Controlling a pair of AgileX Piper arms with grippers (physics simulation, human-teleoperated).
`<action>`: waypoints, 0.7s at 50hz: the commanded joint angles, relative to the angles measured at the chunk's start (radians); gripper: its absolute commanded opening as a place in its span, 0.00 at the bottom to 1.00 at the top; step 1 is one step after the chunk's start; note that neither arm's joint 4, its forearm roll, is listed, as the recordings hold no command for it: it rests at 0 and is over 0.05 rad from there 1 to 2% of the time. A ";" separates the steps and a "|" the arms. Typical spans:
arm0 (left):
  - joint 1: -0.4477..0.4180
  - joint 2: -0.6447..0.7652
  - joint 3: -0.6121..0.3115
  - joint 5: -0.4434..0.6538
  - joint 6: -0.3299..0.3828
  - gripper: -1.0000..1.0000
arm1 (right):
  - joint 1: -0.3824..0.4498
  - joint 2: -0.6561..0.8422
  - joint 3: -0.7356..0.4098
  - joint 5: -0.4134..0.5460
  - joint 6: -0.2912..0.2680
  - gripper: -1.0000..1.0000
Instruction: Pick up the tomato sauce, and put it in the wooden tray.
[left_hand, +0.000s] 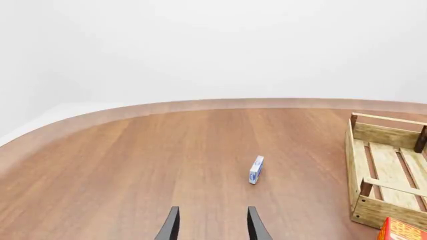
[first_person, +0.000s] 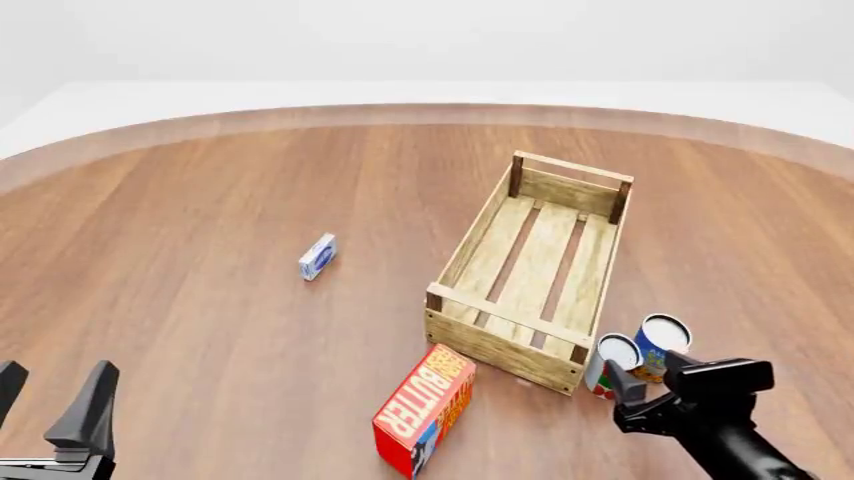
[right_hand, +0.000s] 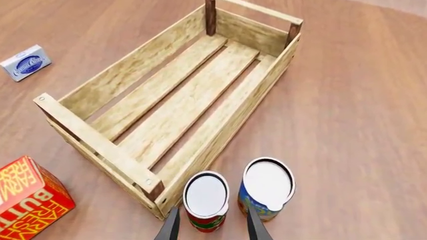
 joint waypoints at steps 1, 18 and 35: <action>0.000 0.000 0.000 0.000 0.000 1.00 | 0.003 0.056 -0.008 -0.038 0.002 1.00; 0.000 0.000 0.000 0.000 0.000 1.00 | 0.007 0.137 -0.013 -0.099 0.005 1.00; 0.000 0.000 0.000 0.000 0.000 1.00 | 0.013 0.194 -0.022 -0.141 0.011 1.00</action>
